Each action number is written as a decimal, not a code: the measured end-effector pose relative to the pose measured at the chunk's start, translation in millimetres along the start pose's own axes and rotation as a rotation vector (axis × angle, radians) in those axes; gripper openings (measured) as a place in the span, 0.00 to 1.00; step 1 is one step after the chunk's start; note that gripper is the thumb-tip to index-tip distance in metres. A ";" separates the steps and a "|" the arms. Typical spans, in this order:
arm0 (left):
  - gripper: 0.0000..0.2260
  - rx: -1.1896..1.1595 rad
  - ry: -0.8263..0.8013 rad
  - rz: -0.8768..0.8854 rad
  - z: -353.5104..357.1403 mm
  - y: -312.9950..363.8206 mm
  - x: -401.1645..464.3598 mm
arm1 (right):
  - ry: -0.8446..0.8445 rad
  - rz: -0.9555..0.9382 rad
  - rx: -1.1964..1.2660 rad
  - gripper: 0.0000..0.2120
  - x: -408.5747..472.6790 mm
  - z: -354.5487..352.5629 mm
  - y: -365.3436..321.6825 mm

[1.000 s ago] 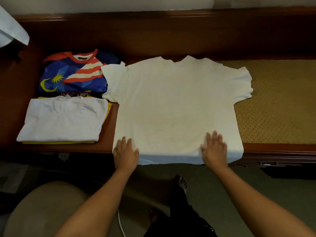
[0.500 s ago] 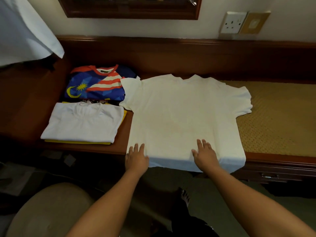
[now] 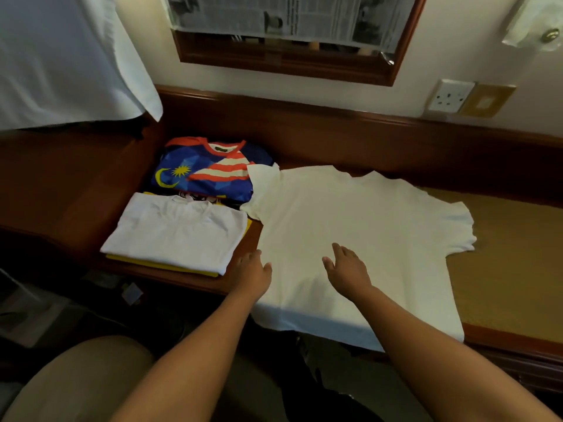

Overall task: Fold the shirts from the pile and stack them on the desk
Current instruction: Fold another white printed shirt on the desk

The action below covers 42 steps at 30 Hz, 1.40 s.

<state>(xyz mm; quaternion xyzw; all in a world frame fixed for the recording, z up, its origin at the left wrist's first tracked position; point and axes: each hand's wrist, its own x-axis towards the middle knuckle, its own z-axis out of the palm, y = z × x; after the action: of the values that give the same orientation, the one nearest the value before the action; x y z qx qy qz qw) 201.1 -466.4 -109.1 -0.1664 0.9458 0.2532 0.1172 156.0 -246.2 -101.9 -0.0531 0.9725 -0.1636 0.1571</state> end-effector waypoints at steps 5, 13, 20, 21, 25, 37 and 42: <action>0.21 -0.046 0.045 -0.096 -23.8 -1.6 53.6 | 0.000 -0.086 0.018 0.24 78.7 -13.3 -36.8; 0.19 -0.164 0.081 -0.255 -42.9 3.0 145.3 | -0.062 -0.209 -0.035 0.26 196.2 -26.5 -83.6; 0.18 -0.193 0.085 -0.355 -35.5 -6.9 198.1 | -0.130 -0.253 -0.107 0.25 283.9 -28.1 -128.5; 0.17 -0.181 0.089 -0.352 -33.9 -9.1 204.5 | -0.143 -0.260 -0.103 0.25 294.1 -26.7 -134.7; 0.16 -0.137 0.100 -0.339 -23.3 -19.8 228.7 | -0.200 -0.280 -0.035 0.24 331.7 -21.6 -160.0; 0.09 0.114 0.098 -0.245 -11.6 -35.9 254.7 | -0.312 -0.322 0.060 0.12 385.5 5.0 -209.7; 0.03 -0.079 0.224 -0.196 -13.4 -24.5 246.9 | -0.199 -0.263 0.231 0.07 389.1 -8.0 -195.9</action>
<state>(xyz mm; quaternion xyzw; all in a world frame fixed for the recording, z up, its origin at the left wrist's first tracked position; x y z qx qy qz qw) -18.0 -556.4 -184.1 -0.2895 0.9214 0.2575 0.0284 -204.1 -488.3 -141.3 -0.1772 0.9115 -0.2873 0.2350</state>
